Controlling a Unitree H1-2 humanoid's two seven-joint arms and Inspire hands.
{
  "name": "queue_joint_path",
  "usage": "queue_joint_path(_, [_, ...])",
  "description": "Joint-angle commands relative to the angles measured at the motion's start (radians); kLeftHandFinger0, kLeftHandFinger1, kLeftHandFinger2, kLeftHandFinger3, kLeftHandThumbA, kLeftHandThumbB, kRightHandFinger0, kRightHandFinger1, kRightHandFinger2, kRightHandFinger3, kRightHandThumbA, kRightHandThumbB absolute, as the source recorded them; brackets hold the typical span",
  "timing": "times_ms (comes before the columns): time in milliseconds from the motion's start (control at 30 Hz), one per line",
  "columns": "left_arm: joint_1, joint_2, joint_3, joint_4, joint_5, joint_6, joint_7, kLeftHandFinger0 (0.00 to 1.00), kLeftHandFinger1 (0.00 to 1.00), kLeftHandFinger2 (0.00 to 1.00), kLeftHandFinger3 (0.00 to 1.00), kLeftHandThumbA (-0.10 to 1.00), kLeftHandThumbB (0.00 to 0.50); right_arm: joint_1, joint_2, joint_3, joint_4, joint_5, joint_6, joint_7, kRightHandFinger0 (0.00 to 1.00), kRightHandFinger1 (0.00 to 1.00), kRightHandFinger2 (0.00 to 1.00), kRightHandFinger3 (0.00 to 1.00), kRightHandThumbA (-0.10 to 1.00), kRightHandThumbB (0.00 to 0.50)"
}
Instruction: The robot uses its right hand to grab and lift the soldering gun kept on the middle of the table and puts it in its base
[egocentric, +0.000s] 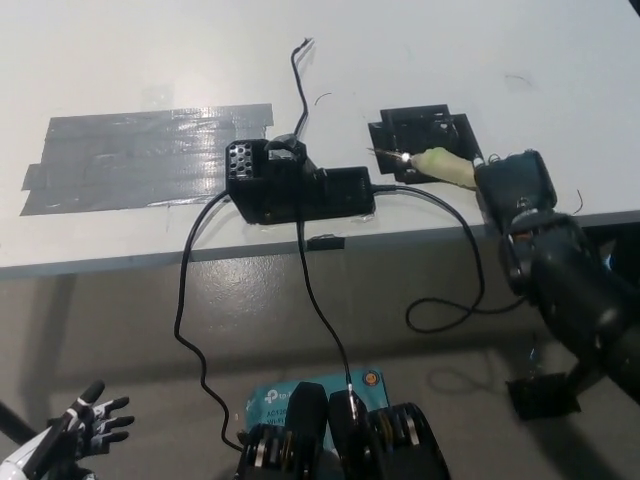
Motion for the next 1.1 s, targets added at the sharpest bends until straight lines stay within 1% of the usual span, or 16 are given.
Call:
queue_joint_path(0, [0.006,0.052,-0.001,-0.016,0.006,-0.053,-0.041,1.0,1.0,1.0,1.0,1.0,0.319,0.189,0.0,0.004,0.028,0.01,-0.024,-0.041,0.0,0.33,0.6,0.33,0.14,0.0])
queue_joint_path(33, [0.008,0.056,-0.002,-0.016,0.007,-0.054,-0.045,1.0,1.0,1.0,1.0,1.0,0.33,0.206,0.003,-0.03,0.027,0.027,-0.031,-0.088,0.0,0.28,0.59,0.25,0.16,0.0])
queue_joint_path(67, [0.008,0.056,-0.001,-0.016,0.008,-0.053,-0.044,1.0,1.0,1.0,1.0,1.0,0.33,0.207,0.003,-0.039,0.027,0.033,-0.036,-0.083,0.0,0.28,0.61,0.24,0.14,0.0])
queue_joint_path(167, [0.009,0.053,0.002,-0.019,0.007,-0.051,-0.04,1.0,1.0,1.0,1.0,1.0,0.333,0.241,-0.001,-0.115,0.002,0.069,-0.083,-0.195,0.0,0.26,0.6,0.16,0.24,0.0])
queue_joint_path(267, [0.009,0.052,0.003,-0.02,0.008,-0.049,-0.039,1.0,1.0,1.0,1.0,1.0,0.319,0.249,-0.004,-0.142,-0.009,0.065,-0.108,-0.21,0.0,0.27,0.61,0.21,0.24,0.0])
queue_joint_path(300, [0.018,0.055,0.005,-0.027,0.012,-0.053,-0.038,1.0,1.0,1.0,1.0,1.0,0.312,0.258,-0.002,-0.154,-0.012,0.069,-0.13,-0.24,0.0,0.3,0.64,0.32,0.13,0.0])
queue_joint_path(333, [0.017,0.055,0.005,-0.024,0.015,-0.053,-0.037,1.0,1.0,1.0,1.0,1.0,0.321,0.259,-0.006,-0.167,-0.017,0.073,-0.152,-0.26,0.0,0.33,0.66,0.32,-0.06,0.003])
queue_joint_path(367, [0.016,0.054,0.006,-0.016,0.016,-0.058,-0.036,1.0,1.0,1.0,1.0,1.0,0.329,0.261,-0.009,-0.185,-0.026,0.081,-0.172,-0.28,0.0,0.36,0.69,0.33,-0.1,0.0])
queue_joint_path(467, [0.02,0.051,0.01,-0.019,0.02,-0.052,-0.027,1.0,1.0,1.0,1.0,1.0,0.337,0.258,-0.011,-0.224,-0.048,0.091,-0.193,-0.297,0.0,0.37,0.7,0.26,-0.1,0.0])
queue_joint_path(533, [0.021,0.05,0.013,-0.025,0.019,-0.046,-0.025,1.0,1.0,1.0,1.0,1.0,0.314,0.248,-0.01,-0.244,-0.042,0.092,-0.225,-0.338,0.0,0.31,0.64,0.17,-0.1,0.0])
queue_joint_path(633, [0.022,0.05,0.013,-0.029,0.021,-0.038,-0.023,1.0,1.0,1.0,1.0,1.0,0.317,0.233,-0.013,-0.273,-0.054,0.099,-0.234,-0.328,0.0,0.29,0.64,0.2,-0.1,0.0])
queue_joint_path(700, [0.023,0.048,0.014,-0.032,0.023,-0.031,-0.019,1.0,1.0,1.0,1.0,1.0,0.315,0.204,-0.024,-0.293,-0.06,0.099,-0.262,-0.349,0.0,0.19,0.52,0.26,-0.1,0.0])
queue_joint_path(767, [0.026,0.048,0.014,-0.036,0.025,-0.022,-0.016,1.0,1.0,1.0,1.0,1.0,0.314,0.195,-0.027,-0.304,-0.062,0.102,-0.287,-0.371,0.0,0.13,0.46,0.21,-0.1,0.021])
queue_joint_path(800, [0.028,0.047,0.014,-0.038,0.03,-0.024,-0.012,1.0,1.0,1.0,1.0,1.0,0.32,0.184,-0.03,-0.313,-0.065,0.111,-0.287,-0.349,0.0,0.12,0.46,0.2,-0.1,0.001])
queue_joint_path(833, [0.029,0.045,0.016,-0.039,0.025,-0.013,-0.013,1.0,1.0,1.0,1.0,1.0,0.311,0.17,-0.037,-0.325,-0.089,0.12,-0.283,-0.328,0.0,0.14,0.48,0.27,-0.1,0.002])
queue_joint_path(1067, [0.023,0.041,0.008,-0.026,0.026,-0.023,-0.025,1.0,1.0,1.0,1.0,1.0,0.316,0.141,-0.064,-0.368,-0.159,0.153,-0.282,-0.27,0.0,0.2,0.53,0.15,-0.1,0.0])
